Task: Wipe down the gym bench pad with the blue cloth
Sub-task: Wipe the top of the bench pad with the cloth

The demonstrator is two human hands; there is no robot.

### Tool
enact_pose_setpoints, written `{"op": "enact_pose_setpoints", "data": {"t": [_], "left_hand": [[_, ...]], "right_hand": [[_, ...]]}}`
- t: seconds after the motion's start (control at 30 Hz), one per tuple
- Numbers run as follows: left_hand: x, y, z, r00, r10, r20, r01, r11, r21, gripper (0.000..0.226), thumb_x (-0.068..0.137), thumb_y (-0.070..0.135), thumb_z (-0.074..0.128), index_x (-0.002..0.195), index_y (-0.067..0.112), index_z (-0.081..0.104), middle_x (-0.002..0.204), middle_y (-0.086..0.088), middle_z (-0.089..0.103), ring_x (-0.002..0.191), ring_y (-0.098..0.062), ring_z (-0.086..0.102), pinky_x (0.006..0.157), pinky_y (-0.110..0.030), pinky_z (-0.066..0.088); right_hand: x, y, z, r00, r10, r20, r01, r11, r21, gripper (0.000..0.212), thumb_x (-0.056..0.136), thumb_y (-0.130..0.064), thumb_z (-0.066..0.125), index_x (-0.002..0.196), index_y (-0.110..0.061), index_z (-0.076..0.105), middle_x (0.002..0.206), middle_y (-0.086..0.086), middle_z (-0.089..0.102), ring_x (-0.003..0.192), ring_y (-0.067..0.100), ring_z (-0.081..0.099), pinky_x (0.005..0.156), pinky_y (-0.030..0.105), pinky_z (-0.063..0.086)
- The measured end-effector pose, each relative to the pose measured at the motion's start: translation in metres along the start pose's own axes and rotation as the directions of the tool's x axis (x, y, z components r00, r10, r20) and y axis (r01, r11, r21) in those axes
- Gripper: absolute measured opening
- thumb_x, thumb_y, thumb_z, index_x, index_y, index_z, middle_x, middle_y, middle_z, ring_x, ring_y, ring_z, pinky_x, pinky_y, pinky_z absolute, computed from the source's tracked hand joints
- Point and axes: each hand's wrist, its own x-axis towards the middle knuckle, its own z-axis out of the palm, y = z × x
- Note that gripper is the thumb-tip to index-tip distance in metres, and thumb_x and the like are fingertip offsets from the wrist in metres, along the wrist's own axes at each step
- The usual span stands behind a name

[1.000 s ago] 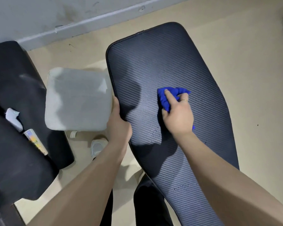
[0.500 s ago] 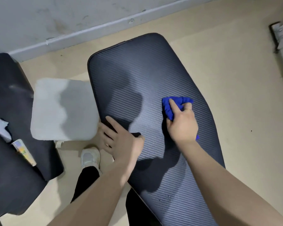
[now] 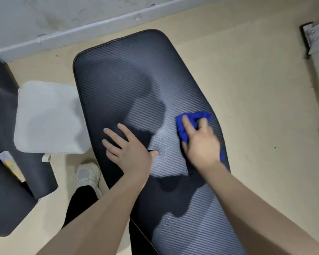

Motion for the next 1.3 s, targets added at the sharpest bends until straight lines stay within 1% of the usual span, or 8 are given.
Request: {"op": "enact_pose_setpoints", "data": {"t": [0.13, 0.27, 0.33, 0.6, 0.8, 1.1, 1.2, 1.3], "left_hand": [[0.001, 0.002, 0.002, 1.0, -0.023, -0.021, 0.023, 1.0, 0.003, 0.128, 0.064, 0.053, 0.076, 0.148, 0.011, -0.012, 0.155, -0.024, -0.017, 0.143, -0.045, -0.003, 0.115, -0.052, 0.008], [0.003, 0.002, 0.003, 0.999, -0.025, -0.029, 0.025, 1.0, -0.003, 0.128, 0.065, 0.051, 0.076, 0.148, 0.012, -0.013, 0.154, -0.024, -0.019, 0.143, -0.045, -0.004, 0.115, -0.053, 0.007], [0.003, -0.002, 0.003, 0.999, -0.008, -0.032, 0.008, 1.0, 0.005, 0.128, 0.066, 0.054, 0.075, 0.148, 0.012, -0.013, 0.154, -0.024, -0.019, 0.142, -0.045, -0.003, 0.115, -0.052, 0.008], [0.002, -0.002, 0.001, 1.0, -0.003, -0.031, 0.004, 0.999, 0.032, 0.128, 0.064, 0.059, 0.073, 0.148, 0.014, -0.014, 0.155, -0.023, -0.017, 0.143, -0.044, 0.0, 0.114, -0.052, 0.012], [0.004, -0.014, 0.008, 0.994, 0.084, -0.069, -0.077, 0.992, 0.098, 0.128, 0.063, 0.069, 0.063, 0.148, 0.011, -0.012, 0.154, -0.027, -0.012, 0.141, -0.045, 0.008, 0.113, -0.052, 0.017], [0.007, -0.09, -0.023, 0.901, 0.434, -0.002, -0.423, 0.881, 0.212, 0.09, 0.083, 0.046, 0.06, 0.151, 0.024, 0.004, 0.16, -0.009, -0.005, 0.143, -0.031, 0.012, 0.112, -0.047, 0.017], [0.01, -0.127, -0.025, 0.952, 0.298, -0.071, -0.293, 0.953, 0.075, 0.099, 0.079, 0.045, 0.066, 0.15, 0.017, 0.005, 0.159, -0.012, 0.006, 0.144, -0.034, 0.008, 0.115, -0.046, 0.011], [0.016, -0.133, -0.024, 0.991, 0.132, 0.021, -0.115, 0.922, -0.371, 0.105, 0.073, 0.03, 0.077, 0.149, 0.014, 0.008, 0.136, -0.009, 0.046, 0.124, -0.028, 0.043, 0.102, -0.037, 0.036]], "right_hand": [[0.001, 0.021, 0.004, 0.967, -0.254, 0.019, 0.254, 0.967, -0.006, 0.068, 0.057, -0.023, 0.081, 0.122, -0.023, 0.061, 0.094, 0.019, 0.059, 0.062, 0.035, 0.06, 0.045, 0.036, 0.05], [0.049, 0.047, -0.005, 0.943, 0.329, -0.041, -0.317, 0.931, 0.182, 0.051, 0.082, -0.021, 0.059, 0.131, -0.026, 0.049, 0.121, 0.02, 0.045, 0.09, 0.038, 0.058, 0.067, 0.039, 0.049], [0.051, 0.045, -0.008, 0.919, 0.394, -0.022, -0.384, 0.905, 0.184, 0.052, 0.083, -0.022, 0.055, 0.134, -0.027, 0.045, 0.121, 0.018, 0.042, 0.092, 0.038, 0.057, 0.069, 0.039, 0.049], [0.0, 0.004, 0.001, 0.947, -0.321, 0.029, 0.323, 0.944, -0.066, 0.072, 0.046, -0.033, 0.084, 0.115, -0.023, 0.066, 0.085, 0.014, 0.061, 0.051, 0.028, 0.057, 0.04, 0.027, 0.045], [0.045, -0.007, -0.003, 0.977, 0.208, -0.036, -0.204, 0.974, 0.096, 0.059, 0.081, -0.026, 0.059, 0.138, -0.023, 0.044, 0.12, 0.022, 0.046, 0.086, 0.039, 0.057, 0.07, 0.042, 0.048], [-0.034, -0.076, 0.021, 0.918, -0.396, 0.034, 0.397, 0.916, -0.05, 0.069, 0.049, -0.033, 0.083, 0.116, -0.025, 0.066, 0.08, 0.011, 0.06, 0.05, 0.025, 0.056, 0.043, 0.026, 0.045], [-0.016, -0.083, 0.01, 0.993, -0.117, 0.028, 0.117, 0.993, 0.006, 0.06, 0.071, -0.028, 0.072, 0.128, -0.025, 0.055, 0.102, 0.017, 0.055, 0.068, 0.034, 0.06, 0.054, 0.036, 0.049], [-0.019, -0.109, 0.019, 0.99, 0.138, 0.013, -0.139, 0.984, 0.108, 0.062, 0.075, -0.025, 0.067, 0.134, -0.023, 0.048, 0.113, 0.021, 0.051, 0.079, 0.036, 0.058, 0.06, 0.04, 0.05]]}}
